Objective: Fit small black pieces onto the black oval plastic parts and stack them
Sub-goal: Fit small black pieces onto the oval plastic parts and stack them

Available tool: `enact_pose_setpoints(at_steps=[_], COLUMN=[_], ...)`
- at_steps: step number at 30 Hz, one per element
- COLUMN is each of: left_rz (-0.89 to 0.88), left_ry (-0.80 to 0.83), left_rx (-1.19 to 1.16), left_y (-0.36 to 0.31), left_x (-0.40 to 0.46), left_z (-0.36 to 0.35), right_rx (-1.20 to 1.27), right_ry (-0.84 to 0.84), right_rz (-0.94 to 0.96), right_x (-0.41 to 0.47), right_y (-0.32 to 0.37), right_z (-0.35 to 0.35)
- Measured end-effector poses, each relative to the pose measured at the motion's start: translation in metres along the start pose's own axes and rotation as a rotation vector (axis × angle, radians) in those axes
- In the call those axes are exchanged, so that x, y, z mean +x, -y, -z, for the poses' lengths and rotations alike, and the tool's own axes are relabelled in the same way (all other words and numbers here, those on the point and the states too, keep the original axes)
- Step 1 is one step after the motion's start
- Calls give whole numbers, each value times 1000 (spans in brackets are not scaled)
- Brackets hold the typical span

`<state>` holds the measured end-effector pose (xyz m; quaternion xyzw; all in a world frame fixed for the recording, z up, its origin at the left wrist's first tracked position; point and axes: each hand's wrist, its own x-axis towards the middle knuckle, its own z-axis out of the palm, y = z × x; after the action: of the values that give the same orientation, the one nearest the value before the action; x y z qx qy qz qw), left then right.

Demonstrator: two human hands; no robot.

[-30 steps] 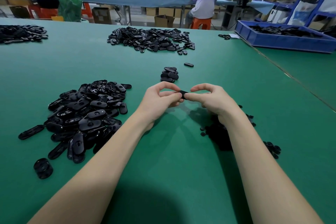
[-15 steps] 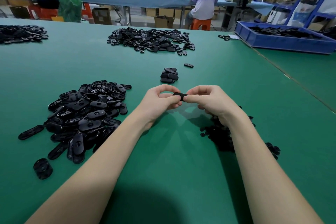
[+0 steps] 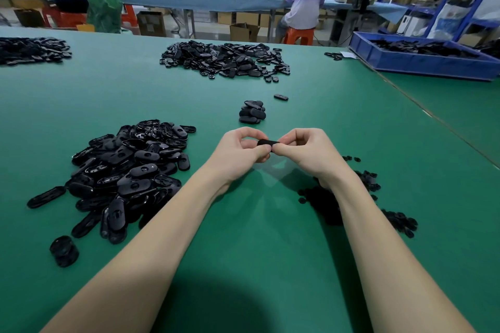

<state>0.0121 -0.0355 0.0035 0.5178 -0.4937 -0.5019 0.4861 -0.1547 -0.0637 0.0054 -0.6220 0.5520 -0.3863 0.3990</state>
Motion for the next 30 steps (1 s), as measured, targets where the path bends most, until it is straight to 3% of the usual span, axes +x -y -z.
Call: enact_pose_setpoints(at_steps=[8,15,21,30], left_rz=[-99,-383,-275,-150], left_ry=[-23,-118,-345,-366], left_rx=[68,681,927,1006], left_y=[1,6,0,-2], left_x=[4,14,70,102], left_z=[3,20,16,10], right_rx=[94,158,135,111], right_ry=[-23,-25,-38,-67], right_rz=[-9,-94,-111,-76], right_x=[-3,-3,-3,1], right_y=[5,7,3,6], right_z=[-6,7,7,11])
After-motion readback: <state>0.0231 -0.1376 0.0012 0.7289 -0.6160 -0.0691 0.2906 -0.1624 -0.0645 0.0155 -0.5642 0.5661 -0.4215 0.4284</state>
